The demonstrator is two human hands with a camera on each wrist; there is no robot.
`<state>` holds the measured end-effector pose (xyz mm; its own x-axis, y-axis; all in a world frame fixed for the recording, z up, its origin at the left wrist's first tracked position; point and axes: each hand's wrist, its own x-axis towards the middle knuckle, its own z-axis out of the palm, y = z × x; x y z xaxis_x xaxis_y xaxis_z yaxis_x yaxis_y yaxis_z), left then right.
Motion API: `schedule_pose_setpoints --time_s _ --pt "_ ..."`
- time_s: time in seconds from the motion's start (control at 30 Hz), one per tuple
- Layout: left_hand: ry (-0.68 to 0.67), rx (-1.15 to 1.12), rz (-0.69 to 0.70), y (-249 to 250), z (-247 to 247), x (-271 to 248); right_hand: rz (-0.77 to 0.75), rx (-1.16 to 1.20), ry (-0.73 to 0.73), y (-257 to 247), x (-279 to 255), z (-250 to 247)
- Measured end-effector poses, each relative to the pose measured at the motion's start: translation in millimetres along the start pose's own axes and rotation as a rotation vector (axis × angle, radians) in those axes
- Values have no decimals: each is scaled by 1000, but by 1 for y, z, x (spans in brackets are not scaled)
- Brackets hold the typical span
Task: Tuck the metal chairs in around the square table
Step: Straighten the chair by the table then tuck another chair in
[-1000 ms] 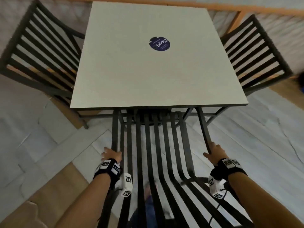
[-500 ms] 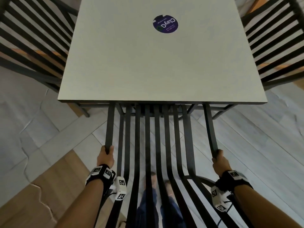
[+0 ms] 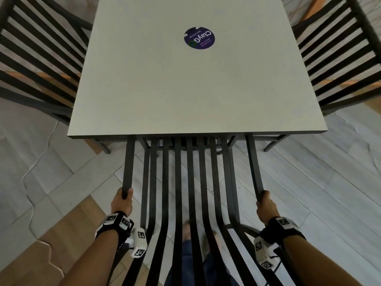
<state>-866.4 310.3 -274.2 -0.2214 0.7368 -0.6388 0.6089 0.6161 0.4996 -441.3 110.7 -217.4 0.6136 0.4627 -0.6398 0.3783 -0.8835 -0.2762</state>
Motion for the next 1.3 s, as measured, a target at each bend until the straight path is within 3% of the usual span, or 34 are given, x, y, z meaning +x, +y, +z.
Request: schedule_pose_setpoints --time_s 0.23,0.43,0.57,0.77,1.0,1.13,1.3 --pt "-47 103 -28 31 -12 -22 24 -80 18 -5 -4 -4" --pt "-11 273 17 62 -18 -76 -105 -224 55 -15 -16 -51" --pt "-112 201 129 96 5 -125 -127 -198 41 -11 -19 -96" --pt "-339 150 482 213 92 -236 -200 -131 114 34 15 -207" --pt "-447 294 819 350 227 -357 -346 -125 243 89 80 -370" --pt "-502 342 863 418 309 -387 -497 -132 411 92 111 -448" --pt "-419 363 849 478 412 -391 -668 -75 534 66 151 -504"
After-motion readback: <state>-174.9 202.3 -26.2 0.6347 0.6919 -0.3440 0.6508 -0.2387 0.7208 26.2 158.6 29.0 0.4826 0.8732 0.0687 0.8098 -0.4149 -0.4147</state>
